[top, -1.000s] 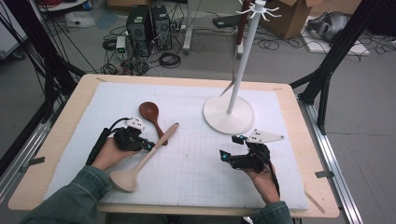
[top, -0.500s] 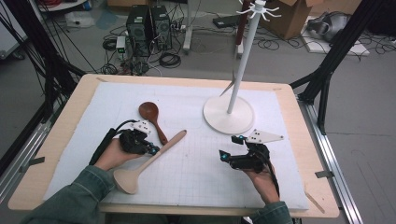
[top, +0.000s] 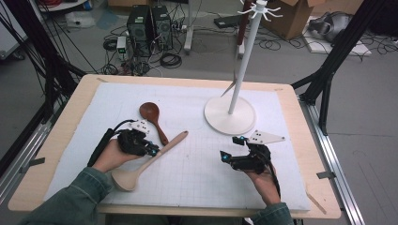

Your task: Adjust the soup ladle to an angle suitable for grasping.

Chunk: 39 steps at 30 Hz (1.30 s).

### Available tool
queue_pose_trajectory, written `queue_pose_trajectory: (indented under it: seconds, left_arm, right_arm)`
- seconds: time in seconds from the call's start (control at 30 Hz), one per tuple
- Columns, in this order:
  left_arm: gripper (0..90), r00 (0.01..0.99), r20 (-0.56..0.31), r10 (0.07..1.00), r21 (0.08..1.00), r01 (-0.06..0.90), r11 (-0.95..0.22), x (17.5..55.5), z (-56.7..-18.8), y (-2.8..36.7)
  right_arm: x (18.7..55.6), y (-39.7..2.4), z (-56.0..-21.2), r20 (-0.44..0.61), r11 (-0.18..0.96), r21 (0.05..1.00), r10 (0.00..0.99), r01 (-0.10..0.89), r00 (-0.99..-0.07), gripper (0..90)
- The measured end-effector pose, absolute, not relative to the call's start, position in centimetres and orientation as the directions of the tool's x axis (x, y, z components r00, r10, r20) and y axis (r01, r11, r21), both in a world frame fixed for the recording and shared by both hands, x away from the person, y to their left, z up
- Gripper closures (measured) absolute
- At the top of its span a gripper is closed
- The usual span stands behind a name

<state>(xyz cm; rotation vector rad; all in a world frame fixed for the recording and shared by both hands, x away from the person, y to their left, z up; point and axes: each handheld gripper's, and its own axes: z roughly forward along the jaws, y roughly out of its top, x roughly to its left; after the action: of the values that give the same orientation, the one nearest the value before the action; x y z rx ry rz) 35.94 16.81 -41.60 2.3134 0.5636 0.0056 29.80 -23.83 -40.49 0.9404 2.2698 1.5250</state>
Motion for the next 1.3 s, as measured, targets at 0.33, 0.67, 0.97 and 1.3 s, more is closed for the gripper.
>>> queue_pose_trajectory:
  seconds: [0.33,0.67,0.97,1.3]
  left_arm:
    - [67.2,0.916,-0.147,0.373,0.627,0.378,-0.681,36.0,-42.0,16.2]
    - [63.2,0.914,-0.138,0.382,0.587,0.386,-0.712,36.0,-42.5,15.8]
    - [66.2,0.909,-0.129,0.395,0.572,0.394,-0.72,35.9,-42.3,15.5]
    - [69.8,0.912,-0.135,0.388,0.567,0.392,-0.725,35.9,-42.1,15.6]
  right_arm:
    - [29.8,-23.8,-40.5,0.141,0.246,0.896,0.632,0.369,-0.762,21.0]
    - [29.7,-23.6,-40.5,0.135,0.253,0.895,0.632,0.367,-0.763,21.0]
    - [29.9,-23.2,-40.7,0.133,0.264,0.891,0.627,0.37,-0.767,21.0]
    - [30.0,-23.1,-40.8,0.131,0.268,0.889,0.627,0.37,-0.768,21.0]
